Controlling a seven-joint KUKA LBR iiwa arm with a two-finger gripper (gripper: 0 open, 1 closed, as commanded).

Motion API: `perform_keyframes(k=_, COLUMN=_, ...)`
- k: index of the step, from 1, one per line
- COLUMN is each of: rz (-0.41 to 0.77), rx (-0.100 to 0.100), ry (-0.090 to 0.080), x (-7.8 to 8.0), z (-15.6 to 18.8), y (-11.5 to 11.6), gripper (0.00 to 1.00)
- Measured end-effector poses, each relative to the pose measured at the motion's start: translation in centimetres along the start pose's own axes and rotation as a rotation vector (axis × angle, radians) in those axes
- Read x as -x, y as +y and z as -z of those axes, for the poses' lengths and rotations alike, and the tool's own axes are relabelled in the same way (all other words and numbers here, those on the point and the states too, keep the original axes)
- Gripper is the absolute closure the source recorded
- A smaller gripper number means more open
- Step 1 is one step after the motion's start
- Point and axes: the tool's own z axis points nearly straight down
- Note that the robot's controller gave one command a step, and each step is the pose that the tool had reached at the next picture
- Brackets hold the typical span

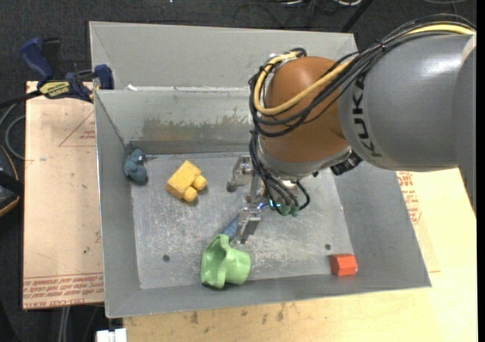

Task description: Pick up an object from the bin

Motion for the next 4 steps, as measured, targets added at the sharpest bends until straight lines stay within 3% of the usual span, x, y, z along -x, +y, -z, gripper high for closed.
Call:
perform_keyframes(k=1, rz=0.212, rx=0.002, ry=-0.016, x=1.8, z=-10.2, y=-1.5, gripper=0.0)
perform_keyframes(k=2, rz=0.211, rx=0.003, ry=-0.022, x=1.9, z=-9.9, y=-1.4, gripper=1.0)
perform_keyframes(k=3, rz=0.219, rx=-0.001, ry=-0.016, x=0.7, z=1.3, y=-3.3, gripper=1.0)
perform_keyframes(k=4, rz=0.205, rx=-0.001, ry=-0.015, x=1.7, z=6.0, y=-5.3, gripper=1.0)
